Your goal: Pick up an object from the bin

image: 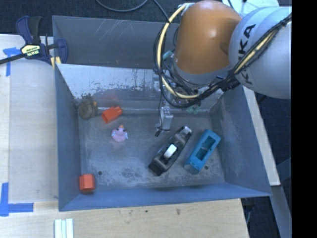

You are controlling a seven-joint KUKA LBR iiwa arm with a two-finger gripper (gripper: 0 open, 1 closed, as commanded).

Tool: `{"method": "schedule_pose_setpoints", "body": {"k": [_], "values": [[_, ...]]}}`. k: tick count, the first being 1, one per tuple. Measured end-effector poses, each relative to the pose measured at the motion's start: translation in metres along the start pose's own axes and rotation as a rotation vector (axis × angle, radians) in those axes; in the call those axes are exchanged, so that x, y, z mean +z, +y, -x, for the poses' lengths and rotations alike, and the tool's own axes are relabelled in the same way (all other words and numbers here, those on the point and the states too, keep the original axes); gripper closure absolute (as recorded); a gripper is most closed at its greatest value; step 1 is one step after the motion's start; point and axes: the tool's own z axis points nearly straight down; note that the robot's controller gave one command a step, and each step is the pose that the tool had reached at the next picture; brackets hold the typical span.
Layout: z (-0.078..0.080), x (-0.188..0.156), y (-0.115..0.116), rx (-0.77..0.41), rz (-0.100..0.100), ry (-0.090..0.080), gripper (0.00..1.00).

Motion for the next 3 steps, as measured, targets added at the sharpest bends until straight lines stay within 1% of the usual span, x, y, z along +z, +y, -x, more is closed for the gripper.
{"method": "schedule_pose_setpoints", "body": {"k": [1,2,3], "values": [[0.001,-0.005,0.0,0.002,0.001,-0.008,0.0],[-0.009,0.038,-0.011,-0.008,0.002,-0.013,0.0],[-0.025,0.065,-0.024,-0.008,0.0,0.002,0.0]]}}
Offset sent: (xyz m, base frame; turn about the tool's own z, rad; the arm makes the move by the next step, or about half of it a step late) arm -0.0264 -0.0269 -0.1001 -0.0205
